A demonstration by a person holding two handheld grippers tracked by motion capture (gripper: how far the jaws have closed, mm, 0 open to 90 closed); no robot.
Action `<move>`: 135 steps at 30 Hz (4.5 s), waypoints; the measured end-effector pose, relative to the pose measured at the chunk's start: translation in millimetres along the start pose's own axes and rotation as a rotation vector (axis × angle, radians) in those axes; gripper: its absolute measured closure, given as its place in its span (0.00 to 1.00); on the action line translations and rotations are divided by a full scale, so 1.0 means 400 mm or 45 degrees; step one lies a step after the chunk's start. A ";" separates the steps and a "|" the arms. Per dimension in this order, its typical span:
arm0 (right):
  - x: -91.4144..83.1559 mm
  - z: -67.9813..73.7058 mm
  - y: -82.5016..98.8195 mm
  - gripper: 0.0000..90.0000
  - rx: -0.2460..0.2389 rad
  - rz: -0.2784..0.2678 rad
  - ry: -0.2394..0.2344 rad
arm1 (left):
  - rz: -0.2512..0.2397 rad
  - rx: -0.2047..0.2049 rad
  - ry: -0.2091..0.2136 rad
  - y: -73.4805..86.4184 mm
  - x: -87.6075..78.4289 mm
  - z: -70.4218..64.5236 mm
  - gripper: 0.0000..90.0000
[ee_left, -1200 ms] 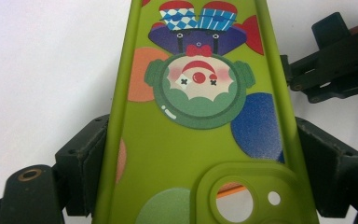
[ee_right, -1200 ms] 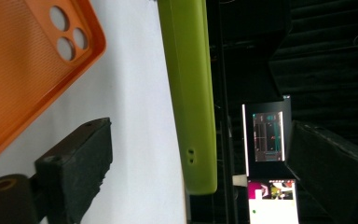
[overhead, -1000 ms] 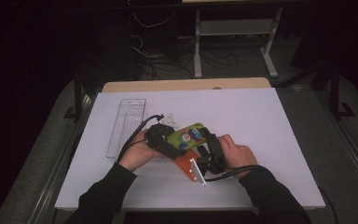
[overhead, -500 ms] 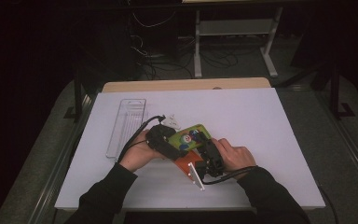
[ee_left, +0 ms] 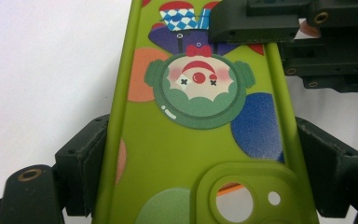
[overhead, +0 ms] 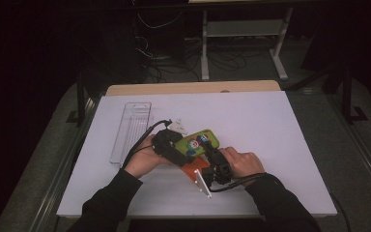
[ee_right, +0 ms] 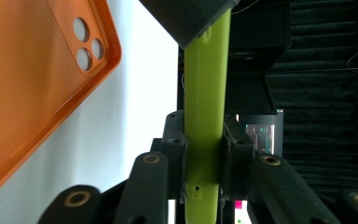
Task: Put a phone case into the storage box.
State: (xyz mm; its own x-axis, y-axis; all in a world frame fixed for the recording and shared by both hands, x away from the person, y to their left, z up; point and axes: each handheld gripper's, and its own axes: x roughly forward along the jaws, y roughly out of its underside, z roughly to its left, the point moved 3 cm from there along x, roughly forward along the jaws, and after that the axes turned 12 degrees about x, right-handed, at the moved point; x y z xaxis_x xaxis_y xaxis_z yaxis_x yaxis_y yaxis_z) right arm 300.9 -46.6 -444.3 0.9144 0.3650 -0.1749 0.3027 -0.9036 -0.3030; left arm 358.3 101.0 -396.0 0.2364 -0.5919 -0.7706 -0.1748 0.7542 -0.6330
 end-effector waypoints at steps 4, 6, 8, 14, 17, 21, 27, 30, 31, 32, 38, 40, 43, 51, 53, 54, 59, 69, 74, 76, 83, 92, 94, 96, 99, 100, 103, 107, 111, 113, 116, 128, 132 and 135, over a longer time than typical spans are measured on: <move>-0.003 -0.001 -0.001 0.83 -0.027 0.019 -0.018 | -0.006 -0.005 0.010 0.001 0.001 0.002 0.17; -0.003 -0.002 -0.001 0.84 -0.022 0.019 -0.017 | -0.010 -0.001 0.008 0.001 0.001 0.000 0.17; -0.004 -0.002 -0.001 0.84 -0.027 0.016 -0.013 | -0.032 0.010 0.001 0.001 -0.001 0.000 0.16; -0.003 -0.004 0.002 0.84 0.019 0.012 0.015 | -0.071 -0.002 0.019 0.002 -0.007 -0.001 0.01; -0.002 -0.008 0.009 0.84 0.024 0.030 0.013 | -0.107 0.012 0.027 0.001 -0.019 0.000 0.00; 0.000 -0.017 0.019 0.84 0.053 0.044 0.011 | -0.129 0.023 0.030 0.003 -0.031 0.006 0.00; 0.000 -0.032 0.038 0.84 0.182 0.089 -0.032 | -0.158 0.005 0.022 0.010 -0.054 0.019 0.00; 0.000 -0.036 0.047 0.84 0.262 0.112 -0.067 | -0.165 -0.009 0.009 0.014 -0.062 0.027 0.00; 0.001 -0.041 0.049 0.84 0.255 0.109 -0.062 | -0.159 -0.003 0.007 0.016 -0.065 0.030 0.00; 0.001 -0.042 0.051 0.84 0.265 0.118 -0.073 | -0.161 0.000 0.008 0.017 -0.065 0.032 0.00; 0.004 -0.060 0.062 0.84 0.350 0.121 -0.110 | -0.156 -0.006 -0.008 0.023 -0.065 0.038 0.00; 0.006 -0.062 0.063 0.84 0.410 0.118 -0.126 | -0.142 0.000 -0.014 0.026 -0.066 0.040 0.00; 0.005 -0.066 0.068 0.84 0.487 0.143 -0.144 | -0.136 -0.004 -0.023 0.028 -0.066 0.042 0.00; 0.006 -0.078 0.076 0.84 0.716 0.166 -0.243 | -0.139 -0.045 -0.037 0.030 -0.064 0.042 0.00; 0.008 -0.080 0.076 0.84 0.799 0.162 -0.257 | -0.126 -0.027 -0.038 0.031 -0.063 0.044 0.00; 0.008 -0.082 0.078 0.84 0.823 0.166 -0.264 | -0.124 -0.015 -0.039 0.031 -0.063 0.046 0.00; 0.011 -0.092 0.086 0.84 0.928 0.170 -0.312 | -0.095 0.020 -0.056 0.033 -0.065 0.051 0.00; 0.018 -0.112 0.103 0.84 1.265 0.183 -0.441 | -0.092 -0.007 -0.057 0.032 -0.064 0.046 0.00; 0.020 -0.124 0.115 0.84 1.436 0.176 -0.506 | -0.093 -0.008 -0.061 0.032 -0.063 0.047 0.00; 0.021 -0.129 0.123 0.84 1.495 0.177 -0.536 | -0.096 -0.004 -0.064 0.032 -0.063 0.049 0.00; 0.027 -0.138 0.147 0.84 1.705 0.181 -0.624 | -0.101 -0.021 -0.069 0.032 -0.062 0.049 0.00; 0.033 -0.146 0.172 0.84 1.949 0.170 -0.691 | -0.130 -0.053 -0.096 0.031 -0.065 0.054 0.00; 0.033 -0.145 0.171 0.84 1.945 0.170 -0.688 | -0.135 -0.048 -0.101 0.030 -0.066 0.057 0.00; 0.032 -0.144 0.169 0.84 1.947 0.169 -0.692 | -0.166 -0.073 -0.104 0.026 -0.064 0.056 0.00; 0.033 -0.141 0.161 0.84 1.941 0.165 -0.697 | -0.195 -0.079 -0.103 0.021 -0.068 0.058 0.00; 0.034 -0.139 0.159 0.84 1.939 0.163 -0.698 | -0.214 -0.090 -0.105 0.019 -0.069 0.058 0.00; 0.033 -0.134 0.147 0.84 1.948 0.161 -0.709 | -0.268 -0.113 -0.117 0.014 -0.073 0.060 0.00; 0.032 -0.125 0.125 0.84 1.946 0.154 -0.730 | -0.313 -0.138 -0.116 0.009 -0.077 0.059 0.00; 0.031 -0.111 0.094 0.84 1.922 0.149 -0.759 | -0.342 -0.152 -0.109 0.006 -0.075 0.058 0.00; 0.031 -0.103 0.079 0.84 1.899 0.149 -0.771 | -0.349 -0.167 -0.107 0.005 -0.075 0.058 0.00; 0.031 -0.094 0.059 0.84 1.869 0.137 -0.783 | -0.369 -0.181 -0.106 0.005 -0.074 0.059 0.00; 0.029 -0.076 0.013 0.84 1.839 0.106 -0.799 | -0.442 -0.220 -0.101 -0.003 -0.067 0.057 0.00; 0.029 -0.073 0.001 0.84 1.835 0.088 -0.790 | -0.450 -0.243 -0.097 -0.004 -0.059 0.055 0.00; 0.026 -0.071 -0.009 0.84 1.844 0.085 -0.793 | -0.463 -0.233 -0.097 -0.004 -0.053 0.057 0.00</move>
State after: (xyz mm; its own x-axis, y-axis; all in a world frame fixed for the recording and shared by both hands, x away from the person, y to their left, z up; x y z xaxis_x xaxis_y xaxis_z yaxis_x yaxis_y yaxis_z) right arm 317.1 -45.8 -418.4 0.5551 0.6956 -0.4562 -0.5692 -0.0824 -0.8181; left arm 375.2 118.7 -376.7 0.3828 -0.7827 -0.4907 -0.2321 0.4327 -0.8712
